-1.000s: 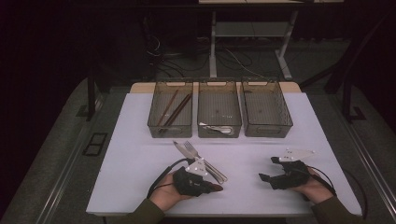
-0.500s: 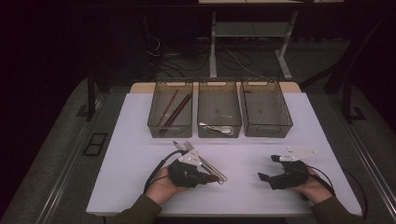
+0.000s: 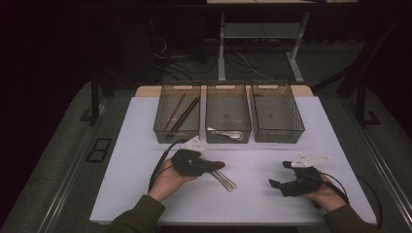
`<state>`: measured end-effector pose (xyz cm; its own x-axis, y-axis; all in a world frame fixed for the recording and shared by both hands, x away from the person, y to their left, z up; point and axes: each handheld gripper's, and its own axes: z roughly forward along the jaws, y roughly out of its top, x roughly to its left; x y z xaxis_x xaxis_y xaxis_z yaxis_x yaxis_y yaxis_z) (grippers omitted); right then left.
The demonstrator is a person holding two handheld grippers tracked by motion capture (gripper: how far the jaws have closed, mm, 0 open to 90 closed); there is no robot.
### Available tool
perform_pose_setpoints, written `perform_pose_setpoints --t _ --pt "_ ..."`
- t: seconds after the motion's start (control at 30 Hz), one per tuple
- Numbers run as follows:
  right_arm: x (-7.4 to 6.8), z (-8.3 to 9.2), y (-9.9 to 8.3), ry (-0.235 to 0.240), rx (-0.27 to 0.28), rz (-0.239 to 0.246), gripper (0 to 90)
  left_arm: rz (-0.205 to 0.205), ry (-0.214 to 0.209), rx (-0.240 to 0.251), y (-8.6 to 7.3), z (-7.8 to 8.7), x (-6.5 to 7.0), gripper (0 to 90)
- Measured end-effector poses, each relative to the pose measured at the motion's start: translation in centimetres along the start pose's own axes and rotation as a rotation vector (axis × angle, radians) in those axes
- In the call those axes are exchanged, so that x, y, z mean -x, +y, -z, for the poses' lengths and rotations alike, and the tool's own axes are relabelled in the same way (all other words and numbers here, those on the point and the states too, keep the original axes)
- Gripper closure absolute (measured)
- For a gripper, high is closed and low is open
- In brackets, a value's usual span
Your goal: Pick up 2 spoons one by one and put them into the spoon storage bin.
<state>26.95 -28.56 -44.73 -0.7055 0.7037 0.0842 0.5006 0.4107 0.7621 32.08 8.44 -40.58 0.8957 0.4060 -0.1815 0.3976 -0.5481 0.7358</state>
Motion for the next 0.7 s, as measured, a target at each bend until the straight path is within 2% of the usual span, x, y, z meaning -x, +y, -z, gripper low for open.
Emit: perform_pose_setpoints --t 0.37,0.7 --pt "0.0 -0.1 0.0 0.002 0.0 -0.001 11.7 0.04 0.043 0.07 1.8 0.1 -1.8 80.1" --pt "0.0 0.0 0.0 0.004 0.002 -0.004 11.7 0.045 0.076 0.124 4.7 0.3 -3.0 80.2"
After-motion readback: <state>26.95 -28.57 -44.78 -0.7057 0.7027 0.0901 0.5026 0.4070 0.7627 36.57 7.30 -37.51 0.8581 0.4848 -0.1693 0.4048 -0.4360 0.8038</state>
